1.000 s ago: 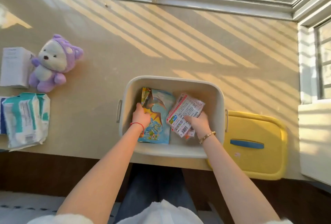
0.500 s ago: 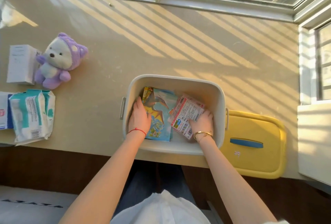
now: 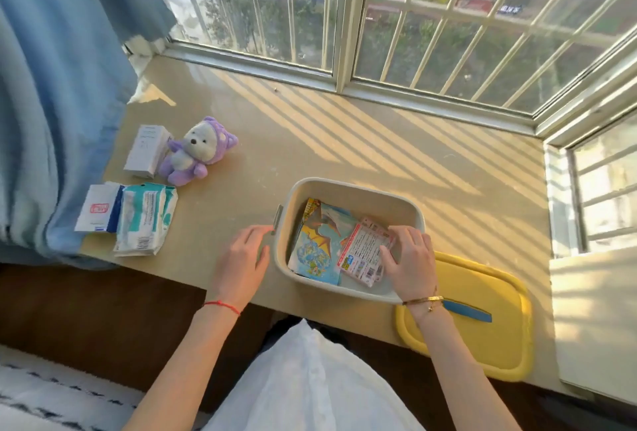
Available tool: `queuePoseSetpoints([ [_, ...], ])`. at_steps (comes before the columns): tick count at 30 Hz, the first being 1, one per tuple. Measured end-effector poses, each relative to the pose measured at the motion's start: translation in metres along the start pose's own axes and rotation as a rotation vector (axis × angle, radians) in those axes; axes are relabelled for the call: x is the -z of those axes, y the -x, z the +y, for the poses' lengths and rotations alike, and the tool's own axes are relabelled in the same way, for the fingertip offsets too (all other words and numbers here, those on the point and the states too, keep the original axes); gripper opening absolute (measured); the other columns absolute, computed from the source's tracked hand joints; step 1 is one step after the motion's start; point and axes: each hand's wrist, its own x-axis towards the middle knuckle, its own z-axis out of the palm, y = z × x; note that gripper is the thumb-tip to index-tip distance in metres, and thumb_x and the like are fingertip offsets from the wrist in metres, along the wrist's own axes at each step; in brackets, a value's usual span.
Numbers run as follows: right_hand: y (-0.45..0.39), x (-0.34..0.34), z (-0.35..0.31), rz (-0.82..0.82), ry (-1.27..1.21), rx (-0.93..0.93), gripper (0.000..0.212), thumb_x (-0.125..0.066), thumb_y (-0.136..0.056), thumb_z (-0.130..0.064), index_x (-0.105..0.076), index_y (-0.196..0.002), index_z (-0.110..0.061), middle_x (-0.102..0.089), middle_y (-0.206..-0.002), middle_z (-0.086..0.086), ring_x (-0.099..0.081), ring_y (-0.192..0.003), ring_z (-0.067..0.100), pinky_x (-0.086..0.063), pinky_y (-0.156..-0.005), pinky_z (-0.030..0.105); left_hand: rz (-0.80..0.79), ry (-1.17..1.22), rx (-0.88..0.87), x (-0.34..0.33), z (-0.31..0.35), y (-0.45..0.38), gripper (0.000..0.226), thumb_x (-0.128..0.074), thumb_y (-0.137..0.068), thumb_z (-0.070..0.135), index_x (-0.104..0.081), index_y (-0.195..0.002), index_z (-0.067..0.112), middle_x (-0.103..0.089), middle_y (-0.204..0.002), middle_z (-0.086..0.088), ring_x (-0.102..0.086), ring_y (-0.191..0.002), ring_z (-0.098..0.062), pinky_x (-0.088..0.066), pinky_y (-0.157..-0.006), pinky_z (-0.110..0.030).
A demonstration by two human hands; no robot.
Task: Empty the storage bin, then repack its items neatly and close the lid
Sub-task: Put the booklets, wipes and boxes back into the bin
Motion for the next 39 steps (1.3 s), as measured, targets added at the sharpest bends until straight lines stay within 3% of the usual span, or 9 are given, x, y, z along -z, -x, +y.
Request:
queuePoseSetpoints([
  [5,0.012,0.018,-0.022,-0.005,0.0,0.13,0.035,-0.071,-0.082,-0.015,-0.064,-0.115,-0.008,-0.064,-0.108,0.007,-0.053,-0.108,0.026,-0.037,-0.099,0.031,0.112,-0.008,0.021,0.038,-0.017,0.044,0.036,-0.061,-0.087,0.009,-0.058,-0.122,0.015,-0.061,-0.117,0.001,-0.06,-0.103,-0.015,-0.048,-0.087,-0.028],
  [11,0.014,0.016,-0.066,-0.089,-0.052,0.219,0.035,-0.069,-0.084,-0.016,-0.063,-0.117,-0.007,-0.064,-0.11,0.007,-0.052,-0.111,0.026,-0.04,-0.1,0.035,0.231,0.009,0.203,0.068,-0.046,0.086,0.035,-0.06,-0.088,0.01,-0.058,-0.122,0.014,-0.061,-0.12,-0.002,-0.057,-0.112,-0.018,-0.045,-0.096,-0.035],
  [22,-0.017,-0.049,-0.182,-0.197,-0.05,0.334,0.036,-0.067,-0.086,-0.02,-0.06,-0.12,-0.01,-0.063,-0.111,0.008,-0.049,-0.114,0.029,-0.039,-0.1,0.035,0.279,0.006,0.349,0.123,-0.159,0.09,0.037,-0.061,-0.086,0.009,-0.057,-0.123,0.013,-0.061,-0.121,-0.007,-0.055,-0.113,-0.022,-0.046,-0.096,-0.04],
  [29,-0.03,-0.129,-0.298,-0.211,-0.112,0.218,0.038,-0.067,-0.087,-0.023,-0.06,-0.121,-0.009,-0.062,-0.115,0.01,-0.051,-0.113,0.03,-0.039,-0.098,0.037,0.247,-0.008,0.312,0.187,-0.277,0.045,0.035,-0.061,-0.086,0.009,-0.059,-0.121,0.012,-0.064,-0.115,-0.008,-0.061,-0.1,-0.025,-0.051,-0.088,-0.04],
  [39,-0.037,-0.272,-0.413,-0.376,-0.143,-0.117,0.056,-0.064,-0.087,-0.043,-0.047,-0.134,-0.017,-0.054,-0.132,0.004,-0.047,-0.124,0.02,-0.04,-0.104,0.033,0.095,-0.052,0.156,0.205,-0.4,-0.017,0.033,-0.061,-0.089,0.014,-0.058,-0.121,0.012,-0.065,-0.115,-0.005,-0.06,-0.107,-0.018,-0.047,-0.092,-0.029],
])
